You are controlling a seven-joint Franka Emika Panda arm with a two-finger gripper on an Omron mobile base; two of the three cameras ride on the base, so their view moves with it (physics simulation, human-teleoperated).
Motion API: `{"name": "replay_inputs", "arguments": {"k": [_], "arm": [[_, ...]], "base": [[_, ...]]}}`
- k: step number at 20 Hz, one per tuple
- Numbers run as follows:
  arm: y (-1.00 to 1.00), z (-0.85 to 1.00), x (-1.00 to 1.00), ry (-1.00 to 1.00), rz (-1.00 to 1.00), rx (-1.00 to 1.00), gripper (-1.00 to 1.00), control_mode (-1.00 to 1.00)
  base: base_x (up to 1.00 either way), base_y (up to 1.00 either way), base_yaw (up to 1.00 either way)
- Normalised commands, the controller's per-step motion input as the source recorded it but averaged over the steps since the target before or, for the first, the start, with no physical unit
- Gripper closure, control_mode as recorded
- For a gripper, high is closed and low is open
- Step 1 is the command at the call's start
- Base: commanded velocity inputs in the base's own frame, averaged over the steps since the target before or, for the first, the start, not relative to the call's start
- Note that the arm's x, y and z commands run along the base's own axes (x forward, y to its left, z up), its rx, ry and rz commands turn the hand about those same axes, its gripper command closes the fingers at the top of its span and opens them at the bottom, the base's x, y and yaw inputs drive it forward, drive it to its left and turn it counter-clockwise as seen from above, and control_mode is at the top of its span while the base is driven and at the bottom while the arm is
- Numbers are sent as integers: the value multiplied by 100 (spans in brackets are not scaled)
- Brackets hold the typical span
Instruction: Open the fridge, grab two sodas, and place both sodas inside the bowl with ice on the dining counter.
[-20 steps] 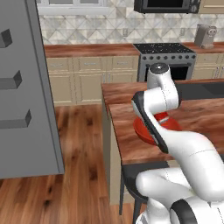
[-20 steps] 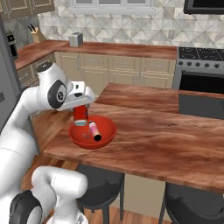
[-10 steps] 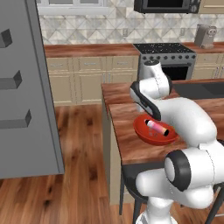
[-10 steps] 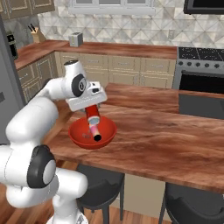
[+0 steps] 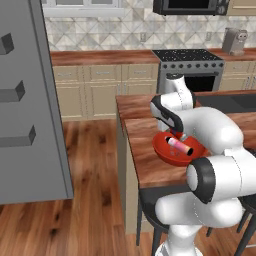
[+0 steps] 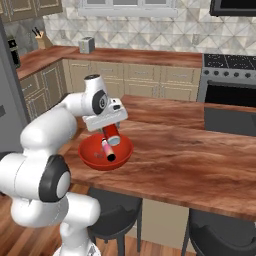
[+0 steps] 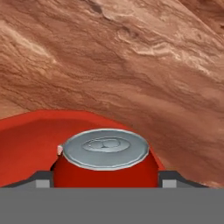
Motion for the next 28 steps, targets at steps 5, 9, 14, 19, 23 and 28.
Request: {"name": "replay_inputs", "arguments": {"k": [5,9,14,19,23,28], "arm": [[0,-21,6,2,8,0,100,-100],[-2,-8,-2,9,7,0,100,-100],[2,0,-37,1,6,0,100,-100],[8,0,-42,4,7,0,100,-100],[8,0,-34,6,7,0,100,-100],[1,0,-17,5,8,0,100,-100]], "base": [[0,0,0],[0,0,0],[0,0,0],[0,0,0],[0,0,0],[0,0,0]]}}
